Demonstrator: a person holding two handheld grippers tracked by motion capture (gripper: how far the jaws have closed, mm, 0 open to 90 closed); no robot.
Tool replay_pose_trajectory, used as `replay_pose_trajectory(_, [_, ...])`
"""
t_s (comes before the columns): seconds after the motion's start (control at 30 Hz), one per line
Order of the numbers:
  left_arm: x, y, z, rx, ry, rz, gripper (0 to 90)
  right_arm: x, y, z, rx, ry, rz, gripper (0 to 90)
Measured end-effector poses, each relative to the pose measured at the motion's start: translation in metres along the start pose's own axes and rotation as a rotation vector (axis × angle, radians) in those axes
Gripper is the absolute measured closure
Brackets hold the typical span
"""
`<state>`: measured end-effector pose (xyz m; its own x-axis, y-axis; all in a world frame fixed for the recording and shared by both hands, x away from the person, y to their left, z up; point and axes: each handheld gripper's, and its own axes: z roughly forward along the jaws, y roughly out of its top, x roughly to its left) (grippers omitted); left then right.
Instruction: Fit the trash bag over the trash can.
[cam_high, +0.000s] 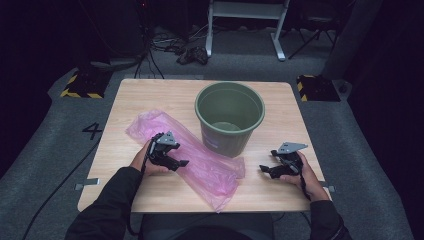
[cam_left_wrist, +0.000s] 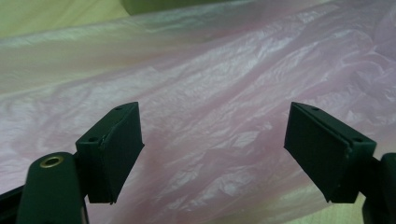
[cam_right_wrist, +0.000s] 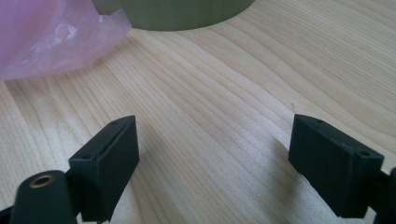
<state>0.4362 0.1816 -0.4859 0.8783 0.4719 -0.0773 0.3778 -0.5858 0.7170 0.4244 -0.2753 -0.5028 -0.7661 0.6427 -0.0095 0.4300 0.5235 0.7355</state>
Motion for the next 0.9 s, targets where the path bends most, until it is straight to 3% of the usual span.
replay_pose_trajectory(0.13, [0.000,-0.003,0.002,0.001,-0.040,-0.011,21.6,0.000,0.000,0.000,0.000,0.000,-0.001,15.9])
replay_pose_trajectory(0.2, [0.001,-0.004,0.002,0.007,-0.040,-0.016,20.1,0.000,0.000,0.000,0.000,0.000,-0.001,16.0])
replay_pose_trajectory(0.33, [0.000,-0.006,0.006,0.025,-0.009,-0.019,19.0,0.000,0.000,0.000,0.000,0.002,-0.002,16.0])
replay_pose_trajectory(0.53, [-0.008,-0.011,0.011,0.034,0.063,0.030,17.4,0.000,0.000,0.000,0.000,0.002,-0.003,16.0])
replay_pose_trajectory(0.73, [-0.011,-0.013,0.010,0.015,0.071,0.029,18.9,0.000,0.000,0.000,0.000,0.002,-0.003,16.0])
replay_pose_trajectory(0.8, [-0.011,-0.014,0.008,0.000,0.072,0.030,22.5,0.000,0.000,0.000,0.000,0.002,-0.003,16.0])
replay_pose_trajectory(0.83, [-0.011,-0.016,0.007,-0.016,0.083,0.016,35.0,0.000,0.000,0.000,0.000,0.002,-0.003,16.0])
replay_pose_trajectory(0.9, [-0.012,-0.017,0.006,-0.022,0.082,0.018,42.9,0.000,0.000,0.000,0.000,0.002,-0.003,16.0])
